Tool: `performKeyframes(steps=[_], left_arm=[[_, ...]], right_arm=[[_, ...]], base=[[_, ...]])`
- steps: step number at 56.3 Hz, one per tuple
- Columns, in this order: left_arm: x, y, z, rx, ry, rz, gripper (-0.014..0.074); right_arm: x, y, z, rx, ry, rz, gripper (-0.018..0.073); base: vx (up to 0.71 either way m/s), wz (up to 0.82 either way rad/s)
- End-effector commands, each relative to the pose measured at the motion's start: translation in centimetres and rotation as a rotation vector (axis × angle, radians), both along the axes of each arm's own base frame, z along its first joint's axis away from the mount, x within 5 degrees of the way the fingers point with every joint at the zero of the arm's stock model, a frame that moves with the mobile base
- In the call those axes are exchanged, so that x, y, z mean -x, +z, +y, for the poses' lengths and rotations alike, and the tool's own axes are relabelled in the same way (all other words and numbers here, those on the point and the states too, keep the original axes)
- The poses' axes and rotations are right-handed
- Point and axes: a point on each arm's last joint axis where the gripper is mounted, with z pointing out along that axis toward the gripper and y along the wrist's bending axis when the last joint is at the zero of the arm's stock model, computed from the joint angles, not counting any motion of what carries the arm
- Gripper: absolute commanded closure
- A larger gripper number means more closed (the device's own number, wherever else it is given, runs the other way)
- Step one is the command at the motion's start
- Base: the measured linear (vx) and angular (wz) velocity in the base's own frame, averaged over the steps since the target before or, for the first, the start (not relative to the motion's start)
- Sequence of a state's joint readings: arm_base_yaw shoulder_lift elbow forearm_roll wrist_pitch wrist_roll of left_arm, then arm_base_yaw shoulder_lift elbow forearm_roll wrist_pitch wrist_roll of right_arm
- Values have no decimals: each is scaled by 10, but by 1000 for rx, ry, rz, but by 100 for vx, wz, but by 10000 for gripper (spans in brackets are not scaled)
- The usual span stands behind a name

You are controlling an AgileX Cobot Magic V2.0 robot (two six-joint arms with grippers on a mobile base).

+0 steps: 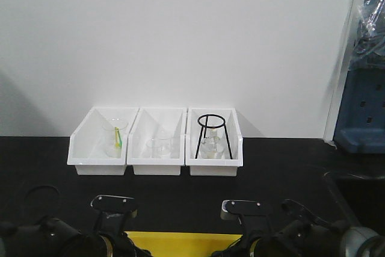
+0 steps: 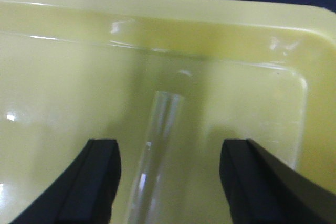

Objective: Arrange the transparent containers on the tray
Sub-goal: 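Lower both tubes into the yellow tray and open both grippers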

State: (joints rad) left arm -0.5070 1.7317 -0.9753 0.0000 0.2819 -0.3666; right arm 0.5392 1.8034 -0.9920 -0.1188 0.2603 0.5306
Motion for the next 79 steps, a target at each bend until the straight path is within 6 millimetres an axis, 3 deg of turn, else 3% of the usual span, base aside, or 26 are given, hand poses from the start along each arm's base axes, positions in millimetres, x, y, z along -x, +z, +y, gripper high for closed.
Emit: performKeyframes(steps=[1,13,18,28,32,38,42,47,51,79], left_arm=[[0,51,1,98,4,-171,153],[30,115,20,92,-36,-310,165],[52,142,34,75,-41,-351,184],[103,196,71,-7,-58,-556,257],[127,212,86,3,-51,-649,306],[155,220,101,42,-45,-743,395],[174,222,111,70,-38,-792,467],[187,221,119,82,-32,-815,555],[193,220,123,82,-25,-814,606],[200,215,128,66,-9,-769,604]], right_arm=[[-3,48,-1,-87,6,-160,57],[26,133,-19,-133,68,-396,138],[50,174,-35,-131,98,-521,203],[108,227,-72,-118,120,-723,359],[134,230,-88,-129,124,-795,429],[162,225,-104,-146,131,-870,516],[175,219,-112,-125,143,-910,570],[185,212,-119,-108,149,-935,573],[190,211,-122,-115,141,-932,572],[193,212,-124,-118,133,-932,571]], base=[[0,0],[0,0],[0,0],[0,0],[0,0],[0,0],[0,0],[0,0],[0,0],[0,0]])
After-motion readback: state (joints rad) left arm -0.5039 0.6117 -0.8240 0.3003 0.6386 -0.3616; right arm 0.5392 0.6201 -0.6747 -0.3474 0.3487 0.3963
